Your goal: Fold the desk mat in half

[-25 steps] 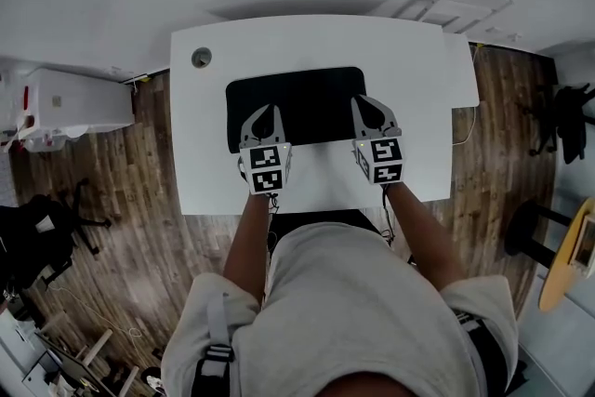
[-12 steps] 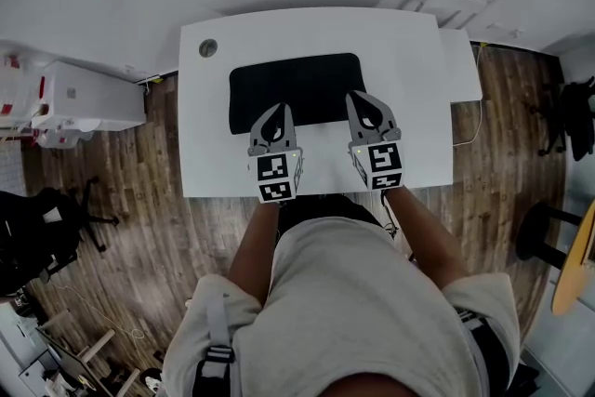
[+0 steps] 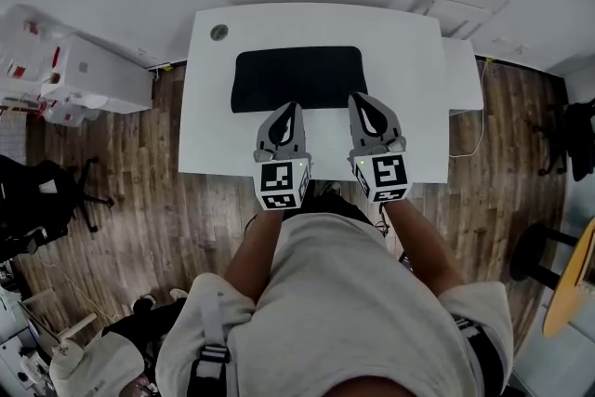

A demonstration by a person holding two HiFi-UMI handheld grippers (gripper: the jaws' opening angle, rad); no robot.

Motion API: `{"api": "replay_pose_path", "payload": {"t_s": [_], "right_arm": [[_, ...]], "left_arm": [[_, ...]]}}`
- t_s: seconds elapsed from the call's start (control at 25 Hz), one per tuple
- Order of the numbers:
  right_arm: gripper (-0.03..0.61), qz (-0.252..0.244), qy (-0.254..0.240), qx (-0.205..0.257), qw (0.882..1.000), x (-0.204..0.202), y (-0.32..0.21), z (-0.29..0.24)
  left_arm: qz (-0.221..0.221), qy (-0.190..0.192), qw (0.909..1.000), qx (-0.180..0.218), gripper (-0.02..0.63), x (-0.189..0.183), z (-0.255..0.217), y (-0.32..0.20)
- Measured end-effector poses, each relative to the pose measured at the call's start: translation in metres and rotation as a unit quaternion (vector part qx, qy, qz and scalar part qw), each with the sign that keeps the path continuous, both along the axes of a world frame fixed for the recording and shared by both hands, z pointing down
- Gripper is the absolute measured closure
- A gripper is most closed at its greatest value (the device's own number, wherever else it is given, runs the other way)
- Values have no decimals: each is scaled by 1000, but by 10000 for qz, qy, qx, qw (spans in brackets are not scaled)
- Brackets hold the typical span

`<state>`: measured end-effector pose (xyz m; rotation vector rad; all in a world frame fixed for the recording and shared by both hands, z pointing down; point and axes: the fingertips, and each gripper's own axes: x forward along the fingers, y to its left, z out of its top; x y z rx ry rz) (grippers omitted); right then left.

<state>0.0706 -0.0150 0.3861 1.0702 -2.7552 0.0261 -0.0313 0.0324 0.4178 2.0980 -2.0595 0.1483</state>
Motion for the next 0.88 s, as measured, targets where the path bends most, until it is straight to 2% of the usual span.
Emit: {"api": "replay_pose_path", "payload": {"t_s": [0.44,0.88], "right_arm": [[540,-64,-56,-33,10000,12,28,-1],[540,137,-106,-58,9998,48,25,-3]], "left_arm": [[-71,-73,9998,153,601,16,-18,25],[335,-211,9991,182,601,67,-20,12]]}}
